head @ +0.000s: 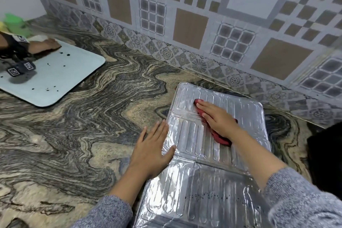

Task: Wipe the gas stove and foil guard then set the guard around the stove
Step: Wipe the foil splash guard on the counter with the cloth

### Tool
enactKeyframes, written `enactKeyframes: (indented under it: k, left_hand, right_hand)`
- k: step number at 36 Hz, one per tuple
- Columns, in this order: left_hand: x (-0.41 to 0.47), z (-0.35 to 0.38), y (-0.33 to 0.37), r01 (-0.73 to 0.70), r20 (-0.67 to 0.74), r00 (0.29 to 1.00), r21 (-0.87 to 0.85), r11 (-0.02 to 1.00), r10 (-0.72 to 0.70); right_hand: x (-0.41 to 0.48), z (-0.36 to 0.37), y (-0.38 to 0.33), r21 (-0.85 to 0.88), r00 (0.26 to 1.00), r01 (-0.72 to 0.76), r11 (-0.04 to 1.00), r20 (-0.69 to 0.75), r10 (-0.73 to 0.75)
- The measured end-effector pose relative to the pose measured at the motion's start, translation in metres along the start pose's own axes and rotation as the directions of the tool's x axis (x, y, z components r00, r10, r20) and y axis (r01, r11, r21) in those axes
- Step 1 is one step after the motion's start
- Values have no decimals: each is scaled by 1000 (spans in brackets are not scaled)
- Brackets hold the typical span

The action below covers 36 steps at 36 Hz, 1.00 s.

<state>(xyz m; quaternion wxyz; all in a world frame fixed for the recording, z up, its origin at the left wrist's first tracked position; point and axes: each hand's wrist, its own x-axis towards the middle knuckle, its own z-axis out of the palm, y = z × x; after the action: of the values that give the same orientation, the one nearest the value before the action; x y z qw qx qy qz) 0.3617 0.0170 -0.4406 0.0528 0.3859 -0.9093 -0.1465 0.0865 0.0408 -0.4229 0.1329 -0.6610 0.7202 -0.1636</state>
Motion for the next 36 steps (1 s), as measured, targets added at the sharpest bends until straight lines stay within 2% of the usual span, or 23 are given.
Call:
enactKeyframes:
  k: [2,4,8,11,13,15,21,24,26,29,33,36]
  left_hand:
    - [0,0,0,-2,1,1000,4,1000,2]
    - [0,0,0,-6,-10,1000,4,1000,6]
    - [0,2,-2,-17,-24,1000,-16,1000,17]
    - [1,3,-3,-18,-16,1000,-4,1000,18]
    - [1,3,-3,-18,-12,1000,-12,1000,18]
    - [1,3,-3,-22,-16,1000,-17,1000,22]
    - [1,2,-5,-27,-19,999,-72,997,25]
    - [0,-2,-4,-36,-24,999,-124,992,34]
    - [-1,-4,-6,-32,-15,999,-254,967,29]
    - [-6,-16,-11,14,-29,999,-482,876,-33]
    - [-38,-30,9,-59,-99,995,-306,950,30]
    - [-64,-21,29,-8,-47,999,-256,967,-4]
  right_hand:
    - [-26,-9,18,13,983,-166,986,-82,167]
    - [-52,-15,30,21,921,-354,935,-163,353]
    - [-81,-6,26,37,690,-664,746,-354,631]
    - [-76,11,1,127,506,-789,602,-422,752]
    - [-64,22,-20,179,440,-816,549,-422,793]
    - [-47,31,-41,182,450,-810,557,-415,790]
    - [-1,53,-85,110,601,-715,691,-408,687]
    - [5,56,-90,93,630,-693,714,-404,664]
    - [4,55,-89,102,632,-693,714,-391,669]
    - [2,54,-89,108,647,-678,727,-382,660]
    - [2,54,-90,106,643,-682,724,-385,662]
    - [3,53,-92,110,629,-693,713,-392,672]
